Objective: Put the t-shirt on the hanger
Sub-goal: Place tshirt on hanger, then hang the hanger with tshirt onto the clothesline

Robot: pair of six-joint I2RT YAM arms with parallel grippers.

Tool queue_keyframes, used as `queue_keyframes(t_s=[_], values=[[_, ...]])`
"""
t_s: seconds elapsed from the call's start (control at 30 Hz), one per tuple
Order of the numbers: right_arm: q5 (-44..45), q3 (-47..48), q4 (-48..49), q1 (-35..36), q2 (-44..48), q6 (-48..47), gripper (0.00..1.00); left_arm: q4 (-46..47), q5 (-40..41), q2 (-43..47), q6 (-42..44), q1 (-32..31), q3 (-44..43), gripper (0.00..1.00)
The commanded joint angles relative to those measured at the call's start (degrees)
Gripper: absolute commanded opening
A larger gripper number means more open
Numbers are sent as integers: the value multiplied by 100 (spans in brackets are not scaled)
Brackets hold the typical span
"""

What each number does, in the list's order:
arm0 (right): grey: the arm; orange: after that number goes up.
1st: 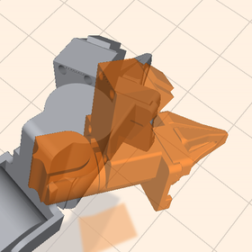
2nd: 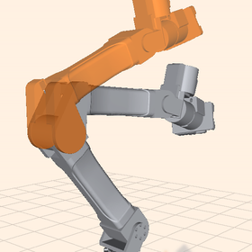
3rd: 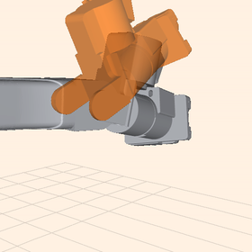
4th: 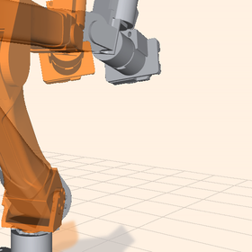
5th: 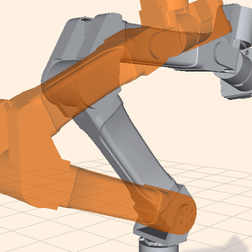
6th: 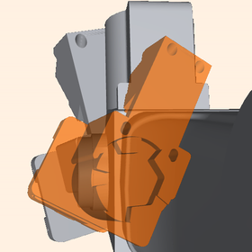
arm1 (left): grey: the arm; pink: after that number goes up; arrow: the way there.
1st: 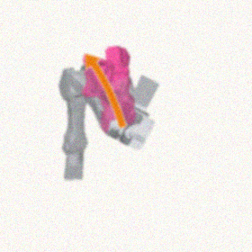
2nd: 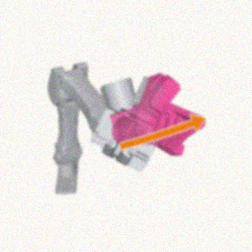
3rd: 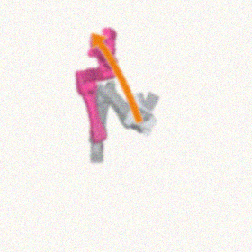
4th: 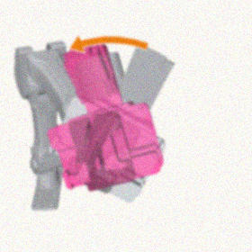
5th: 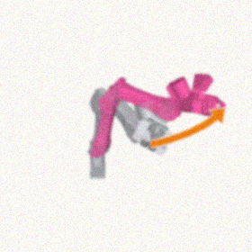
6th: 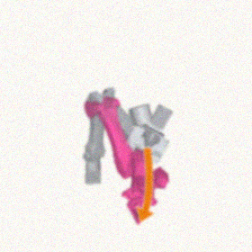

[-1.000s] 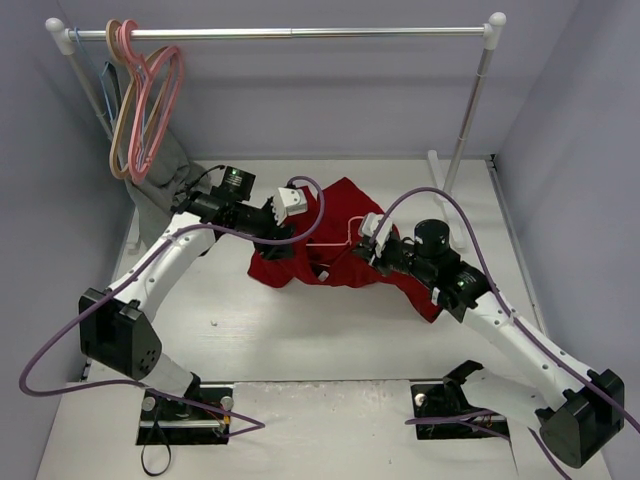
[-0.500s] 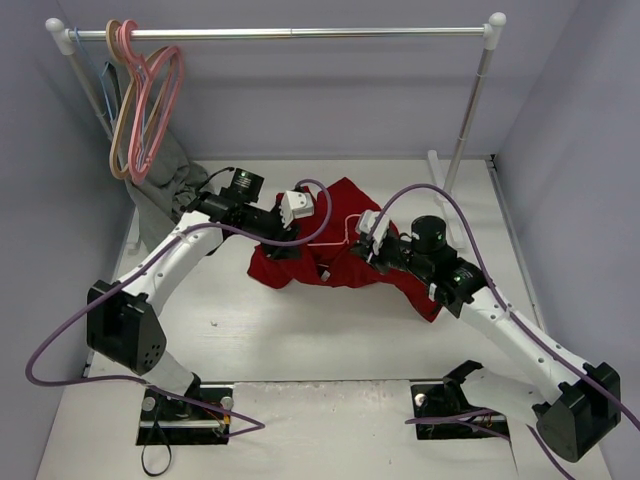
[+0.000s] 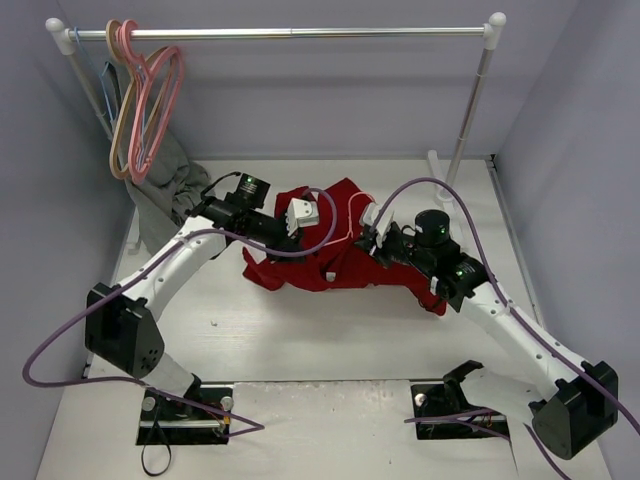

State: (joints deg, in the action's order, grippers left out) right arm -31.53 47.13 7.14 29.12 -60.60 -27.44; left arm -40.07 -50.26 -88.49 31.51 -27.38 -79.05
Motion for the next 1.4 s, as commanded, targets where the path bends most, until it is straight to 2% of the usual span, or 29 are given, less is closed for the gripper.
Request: queue_keyframes(t_s=[0.0,0.2,0.23,0.27,0.4,0.53,0.63,0.7,0.83,0.87,0.93,0.97,1.07,1.17,1.3,1.37], values=[[-205,410,245,-143,92,-68,4,351,139,516,49,66,-374,0],[-38,472,-54,-696,294,-174,25,868,446,1263,-136,66,-244,0],[23,481,-141,-758,320,-191,35,913,464,1438,-162,66,-208,0],[146,507,-195,-803,338,-244,40,1018,491,1527,-223,66,-173,0],[279,639,-388,-987,356,-271,48,1282,648,1870,-373,66,-32,0],[305,1007,-503,-996,408,-95,61,1423,886,2054,-575,66,-102,0],[454,1420,-485,-996,583,55,70,1897,1105,2213,-874,66,-198,0],[655,1805,-476,-997,689,90,72,2240,1351,2205,-1102,66,-409,0],[1253,2448,-371,-996,927,177,74,2303,2132,1862,-1375,66,-1611,0],[1359,2545,-336,-996,953,213,75,2224,2230,1748,-1454,66,-2301,0],[1596,2747,-178,-996,1041,387,76,2101,2450,1309,-1533,66,-3130,0],[1632,2775,-134,-996,1059,415,77,1926,2538,1134,-1673,66,-4013,0],[1667,2819,-125,-988,1111,441,77,1889,2653,667,-2024,57,-5248,0],[1668,2679,-125,-996,1164,503,77,1899,2653,675,-2402,57,-5464,0],[1659,2389,-116,-988,1305,547,77,1732,2635,1183,-2561,66,-4324,0],[1624,2301,-186,-988,1322,573,77,1372,2513,1220,-2736,66,-4216,0]])
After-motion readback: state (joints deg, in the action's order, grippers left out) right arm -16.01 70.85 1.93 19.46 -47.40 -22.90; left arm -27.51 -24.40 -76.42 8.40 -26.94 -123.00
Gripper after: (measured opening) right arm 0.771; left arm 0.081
